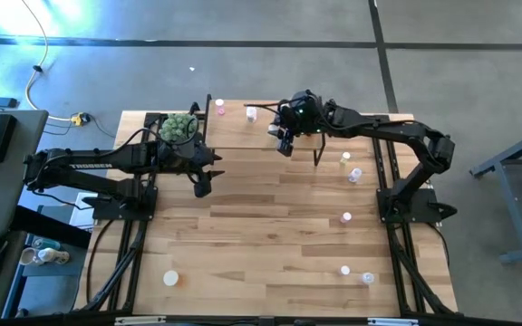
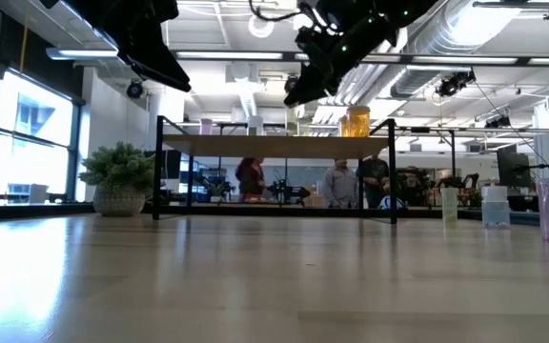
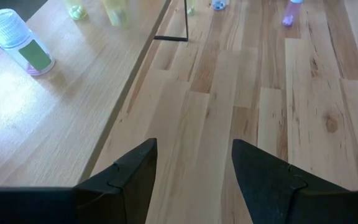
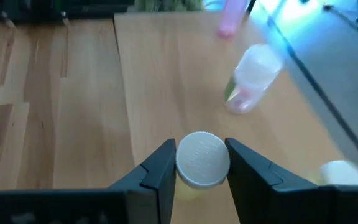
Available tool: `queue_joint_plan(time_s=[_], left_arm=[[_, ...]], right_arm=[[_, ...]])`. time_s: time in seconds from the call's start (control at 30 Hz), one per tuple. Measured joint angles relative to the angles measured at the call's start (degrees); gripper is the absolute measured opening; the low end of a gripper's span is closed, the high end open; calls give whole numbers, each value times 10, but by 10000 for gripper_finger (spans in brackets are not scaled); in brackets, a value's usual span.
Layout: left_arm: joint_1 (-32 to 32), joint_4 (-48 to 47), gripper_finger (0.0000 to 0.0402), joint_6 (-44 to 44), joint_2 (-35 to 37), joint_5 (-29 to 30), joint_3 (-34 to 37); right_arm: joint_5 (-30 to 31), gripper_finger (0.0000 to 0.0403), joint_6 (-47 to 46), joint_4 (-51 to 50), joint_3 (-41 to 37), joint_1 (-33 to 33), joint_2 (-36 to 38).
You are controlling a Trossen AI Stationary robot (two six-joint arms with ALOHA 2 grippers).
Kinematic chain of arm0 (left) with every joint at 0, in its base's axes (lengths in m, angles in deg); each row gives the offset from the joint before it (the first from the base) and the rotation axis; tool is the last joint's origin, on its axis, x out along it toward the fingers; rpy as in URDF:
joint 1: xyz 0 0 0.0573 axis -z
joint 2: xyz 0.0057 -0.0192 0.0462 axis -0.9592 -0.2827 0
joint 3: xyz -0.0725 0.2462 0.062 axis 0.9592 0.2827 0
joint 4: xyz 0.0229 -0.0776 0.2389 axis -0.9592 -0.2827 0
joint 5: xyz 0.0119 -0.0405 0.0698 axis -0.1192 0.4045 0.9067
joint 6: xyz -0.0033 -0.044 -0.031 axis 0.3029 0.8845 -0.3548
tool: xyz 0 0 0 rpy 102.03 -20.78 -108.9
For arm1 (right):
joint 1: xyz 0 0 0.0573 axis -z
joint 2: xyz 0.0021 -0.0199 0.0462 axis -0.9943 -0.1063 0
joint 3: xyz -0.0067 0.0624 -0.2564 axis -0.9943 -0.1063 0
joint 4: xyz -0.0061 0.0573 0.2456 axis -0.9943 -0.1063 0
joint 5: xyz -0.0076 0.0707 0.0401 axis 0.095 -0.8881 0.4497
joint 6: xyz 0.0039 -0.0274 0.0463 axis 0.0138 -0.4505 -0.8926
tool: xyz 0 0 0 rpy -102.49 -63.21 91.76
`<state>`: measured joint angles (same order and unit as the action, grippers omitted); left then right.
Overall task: Pick and place medicine bottles onto shelf by color
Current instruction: Put the bottom yellow pill bottle on the shelf aligned with the other yellow pill bottle
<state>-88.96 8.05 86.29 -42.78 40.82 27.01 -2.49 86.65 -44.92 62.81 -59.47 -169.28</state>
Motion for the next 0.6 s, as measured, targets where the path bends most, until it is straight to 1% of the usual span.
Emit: queue_joint_plan(time_s=[0.1,0.33,0.43,0.6], left_arm=[[0,0,200,0,0,0,0],[0,0,200,0,0,0,0],[0,0,200,0,0,0,0],[0,3,200,0,0,0,0]], right_arm=[[5,110,10,-1,0,5,27],[45,109,21,-13,0,21,86],[44,109,3,-21,0,30,87],[40,109,-21,-31,0,34,55]])
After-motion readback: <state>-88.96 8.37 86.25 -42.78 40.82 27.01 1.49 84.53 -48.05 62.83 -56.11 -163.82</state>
